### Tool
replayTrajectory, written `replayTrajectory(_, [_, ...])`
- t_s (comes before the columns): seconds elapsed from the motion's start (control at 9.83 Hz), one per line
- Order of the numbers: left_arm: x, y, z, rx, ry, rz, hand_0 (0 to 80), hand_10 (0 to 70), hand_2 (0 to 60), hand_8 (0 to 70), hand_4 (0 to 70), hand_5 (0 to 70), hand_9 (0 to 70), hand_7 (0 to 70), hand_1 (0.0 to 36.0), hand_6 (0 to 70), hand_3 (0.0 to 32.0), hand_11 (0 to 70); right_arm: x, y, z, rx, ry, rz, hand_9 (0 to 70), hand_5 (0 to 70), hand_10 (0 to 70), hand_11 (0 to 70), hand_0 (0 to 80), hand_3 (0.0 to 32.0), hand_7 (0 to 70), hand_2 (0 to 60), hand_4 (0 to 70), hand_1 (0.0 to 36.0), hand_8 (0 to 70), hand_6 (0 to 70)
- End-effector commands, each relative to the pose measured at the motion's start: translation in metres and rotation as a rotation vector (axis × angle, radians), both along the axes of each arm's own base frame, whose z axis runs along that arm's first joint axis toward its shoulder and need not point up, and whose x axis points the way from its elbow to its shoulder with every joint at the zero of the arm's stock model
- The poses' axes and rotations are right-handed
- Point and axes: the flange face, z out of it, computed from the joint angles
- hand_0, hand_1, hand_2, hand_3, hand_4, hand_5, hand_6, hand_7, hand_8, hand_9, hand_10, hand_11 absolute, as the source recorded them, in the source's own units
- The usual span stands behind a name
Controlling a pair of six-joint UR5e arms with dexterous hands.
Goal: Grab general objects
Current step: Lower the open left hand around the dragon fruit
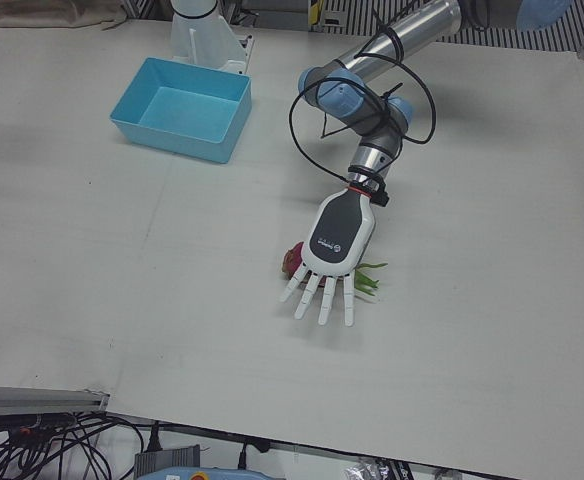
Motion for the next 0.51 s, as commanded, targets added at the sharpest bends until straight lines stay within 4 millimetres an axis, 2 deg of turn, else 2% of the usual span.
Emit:
replayTrajectory(0.0, [0.0004,-0.0003,-0.0004,0.013,-0.013,0.002,48.4,0.0,12.8,0.0,0.0,0.0,0.0,0.0,22.2,0.0,31.6,0.0,-0.0001,-0.0006,-0.0006,0.001,0.0,0.0,0.0,0.0,0.0,0.0,0.0,0.0,0.0,0.0,0.0,0.0,0.0,0.0])
replayTrajectory(0.1, [0.001,0.0001,-0.0004,0.014,-0.015,0.002,47.5,0.0,9.0,0.0,0.0,0.0,0.0,0.0,19.7,0.0,32.0,0.0,-0.0001,-0.0006,-0.0006,0.001,0.0,0.0,0.0,0.0,0.0,0.0,0.0,0.0,0.0,0.0,0.0,0.0,0.0,0.0])
replayTrajectory(0.2, [0.0018,0.0005,-0.0004,0.014,-0.015,0.004,47.2,0.0,6.0,0.0,0.0,3.4,0.0,0.0,18.5,0.0,30.0,0.0,0.0,0.0002,0.0002,0.0,0.0,0.0,0.0,0.0,0.0,0.0,0.0,0.0,0.0,0.0,0.0,0.0,0.0,0.0])
replayTrajectory(0.31, [0.0027,0.0009,0.0002,0.013,-0.016,0.005,47.1,0.0,4.2,0.0,0.0,7.3,0.0,0.0,17.7,0.0,26.0,0.0,0.0,0.0002,0.0002,0.0,0.0,0.0,0.0,0.0,0.0,0.0,0.0,0.0,0.0,0.0,0.0,0.0,0.0,0.0])
replayTrajectory(0.41, [0.0034,0.0013,0.0002,0.013,-0.016,0.007,46.5,0.0,2.2,0.0,0.0,10.3,0.0,0.0,16.1,0.0,20.4,0.0,0.0,0.0002,0.0002,0.0,0.0,0.0,0.0,0.0,0.0,0.0,0.0,0.0,0.0,0.0,0.0,0.0,0.0,0.0])
